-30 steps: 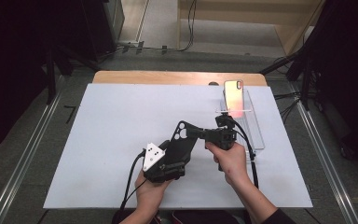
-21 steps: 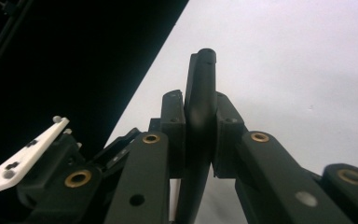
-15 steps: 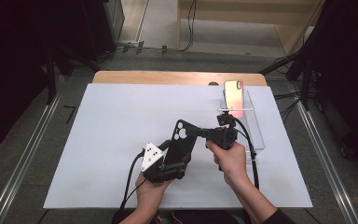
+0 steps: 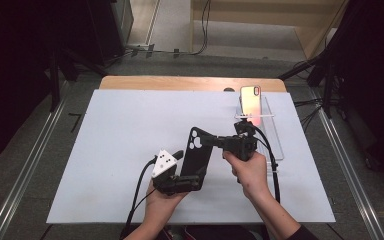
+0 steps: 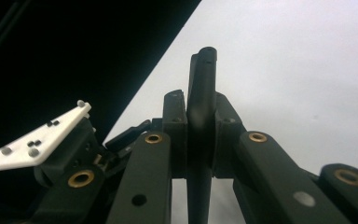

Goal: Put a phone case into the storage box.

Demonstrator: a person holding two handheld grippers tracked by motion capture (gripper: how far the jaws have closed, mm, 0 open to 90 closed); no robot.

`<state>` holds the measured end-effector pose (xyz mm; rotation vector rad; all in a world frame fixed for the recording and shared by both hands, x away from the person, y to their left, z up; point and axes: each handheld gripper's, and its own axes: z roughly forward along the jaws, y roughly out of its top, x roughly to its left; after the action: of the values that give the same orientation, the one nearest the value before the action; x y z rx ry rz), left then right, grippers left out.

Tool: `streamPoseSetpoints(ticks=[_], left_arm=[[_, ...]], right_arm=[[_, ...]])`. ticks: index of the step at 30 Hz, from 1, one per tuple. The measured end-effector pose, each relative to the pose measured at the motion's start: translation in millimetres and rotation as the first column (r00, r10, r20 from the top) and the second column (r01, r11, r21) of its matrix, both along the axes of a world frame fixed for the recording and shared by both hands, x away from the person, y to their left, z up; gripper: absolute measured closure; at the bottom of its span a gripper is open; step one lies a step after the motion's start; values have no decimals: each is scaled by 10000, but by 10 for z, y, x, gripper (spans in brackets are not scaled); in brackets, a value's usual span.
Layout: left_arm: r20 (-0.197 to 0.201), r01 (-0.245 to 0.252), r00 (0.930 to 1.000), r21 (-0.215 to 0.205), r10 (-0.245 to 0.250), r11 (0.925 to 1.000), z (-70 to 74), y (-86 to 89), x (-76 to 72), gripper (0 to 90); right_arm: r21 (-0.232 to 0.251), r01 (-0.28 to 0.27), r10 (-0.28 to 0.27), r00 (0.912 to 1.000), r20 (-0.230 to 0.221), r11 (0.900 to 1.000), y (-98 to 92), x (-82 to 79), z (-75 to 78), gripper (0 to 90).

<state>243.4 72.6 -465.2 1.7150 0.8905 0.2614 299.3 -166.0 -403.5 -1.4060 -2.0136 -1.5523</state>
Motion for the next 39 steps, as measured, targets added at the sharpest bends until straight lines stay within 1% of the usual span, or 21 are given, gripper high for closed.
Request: streamPoseSetpoints(ticks=[2, 3, 4, 5, 8, 10, 11, 15, 18, 19, 20, 22, 24, 26, 28, 29, 31, 33, 37, 38, 39], left_arm=[[-72, -12, 10000, -17, 12, 10000, 13, 15, 7, 71], [-297, 18, 9996, 22, -18, 10000, 41, 41, 26, 71], [-378, -59, 9993, 237, 68, 9997, 57, 49, 36, 71], [-580, 49, 9983, 304, -31, 9995, 72, 52, 50, 71], [-926, 362, 9952, 448, -320, 9983, 110, 78, 86, 71], [-1109, 550, 9926, 502, -492, 9972, 131, 89, 111, 72], [-1221, 688, 9905, 453, -628, 9966, 139, 96, 126, 73], [-1580, 1023, 9832, 610, -916, 9929, 195, 129, 192, 75], [-2061, 1493, 9700, 860, -1290, 9850, 235, 157, 277, 79], [-2130, 1527, 9684, 958, -1296, 9836, 249, 171, 301, 79], [-2164, 1620, 9663, 908, -1394, 9826, 259, 189, 322, 79], [-2267, 1769, 9614, 748, -1560, 9814, 290, 229, 361, 119], [-2298, 2026, 9561, 699, -1819, 9768, 324, 263, 396, 135], [-2380, 2392, 9468, 707, -2165, 9684, 357, 294, 429, 140], [-2268, 2795, 9401, 854, -2545, 9563, 387, 332, 449, 171], [-2258, 2897, 9378, 906, -2637, 9528, 401, 345, 457, 174], [-2239, 3267, 9273, 930, -3000, 9405, 429, 375, 481, 187], [-2203, 3533, 9189, 900, -3273, 9312, 461, 402, 499, 199], [-2002, 4054, 9013, 778, -3841, 9108, 517, 448, 534, 199], [-1960, 4209, 8949, 732, -4008, 9041, 530, 457, 542, 199], [-1901, 4254, 8938, 720, -4062, 9022, 541, 461, 547, 199]], right_arm=[[-182, 61, -59, 9999, 117, 9998, -14, -2, 20, 778], [-270, 95, -90, 9997, 206, 9996, -23, -3, 27, 777], [-339, 132, -123, 9996, 265, 9993, -29, -5, 35, 778], [-397, 147, -133, 9993, 356, 9991, -33, -7, 41, 777], [-696, 178, -136, 9980, 611, 9974, -35, -17, 59, 777], [-793, 135, -73, 9970, 771, 9968, -32, -22, 65, 777], [-879, 86, -16, 9969, 791, 9961, -30, -24, 69, 777], [-1088, -110, 233, 9934, 1121, 9940, -21, -37, 76, 777], [-1168, -287, 434, 9911, 1255, 9927, -21, -46, 82, 777], [-1154, -339, 490, 9903, 1301, 9927, -22, -48, 82, 777], [-1160, -382, 534, 9899, 1312, 9925, -22, -48, 83, 777], [-1181, -506, 667, 9884, 1364, 9917, -17, -47, 88, 777], [-1259, -678, 866, 9849, 1497, 9897, -14, -49, 91, 777], [-1338, -889, 1101, 9809, 1605, 9870, -11, -54, 92, 776], [-1422, -1055, 1278, 9790, 1587, 9842, -17, -52, 88, 776], [-1426, -1137, 1362, 9777, 1597, 9832, -20, -50, 82, 776], [-1472, -1381, 1620, 9728, 1655, 9794, -24, -55, 80, 776], [-1503, -1623, 1873, 9673, 1709, 9752, -29, -64, 88, 776], [-1619, -2088, 2408, 9469, 2131, 9645, -56, -81, 103, 776], [-1677, -2205, 2543, 9422, 2181, 9609, -66, -86, 109, 776], [-1716, -2317, 2668, 9378, 2223, 9575, -72, -95, 116, 776]])
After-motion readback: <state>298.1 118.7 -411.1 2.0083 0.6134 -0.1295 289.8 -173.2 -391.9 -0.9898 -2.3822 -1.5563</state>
